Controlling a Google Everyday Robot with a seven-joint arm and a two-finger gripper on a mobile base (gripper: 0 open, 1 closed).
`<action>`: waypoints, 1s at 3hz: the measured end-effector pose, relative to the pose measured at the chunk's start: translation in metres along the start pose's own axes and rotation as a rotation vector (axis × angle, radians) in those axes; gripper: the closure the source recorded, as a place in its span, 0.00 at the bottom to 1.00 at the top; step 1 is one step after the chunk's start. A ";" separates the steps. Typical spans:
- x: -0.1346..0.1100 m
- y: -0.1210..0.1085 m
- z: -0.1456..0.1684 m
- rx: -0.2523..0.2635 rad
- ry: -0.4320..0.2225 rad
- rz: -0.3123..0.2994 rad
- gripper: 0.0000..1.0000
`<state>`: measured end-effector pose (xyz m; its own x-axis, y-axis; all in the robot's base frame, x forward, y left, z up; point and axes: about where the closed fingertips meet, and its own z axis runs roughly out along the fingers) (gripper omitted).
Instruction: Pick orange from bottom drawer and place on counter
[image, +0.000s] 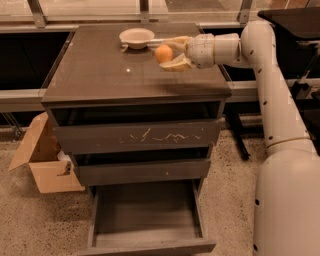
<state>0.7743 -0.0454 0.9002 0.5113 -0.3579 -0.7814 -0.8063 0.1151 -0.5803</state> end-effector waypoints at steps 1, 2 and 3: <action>0.019 -0.008 -0.001 0.029 -0.012 0.170 1.00; 0.032 -0.012 -0.004 0.043 -0.013 0.276 1.00; 0.114 -0.016 0.056 0.074 0.071 0.265 1.00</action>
Offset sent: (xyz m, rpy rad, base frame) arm 0.0437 -0.0389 -0.0194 0.1648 0.3491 -0.1431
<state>0.8619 -0.0359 0.8077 0.2611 -0.3695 -0.8918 -0.8838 0.2802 -0.3748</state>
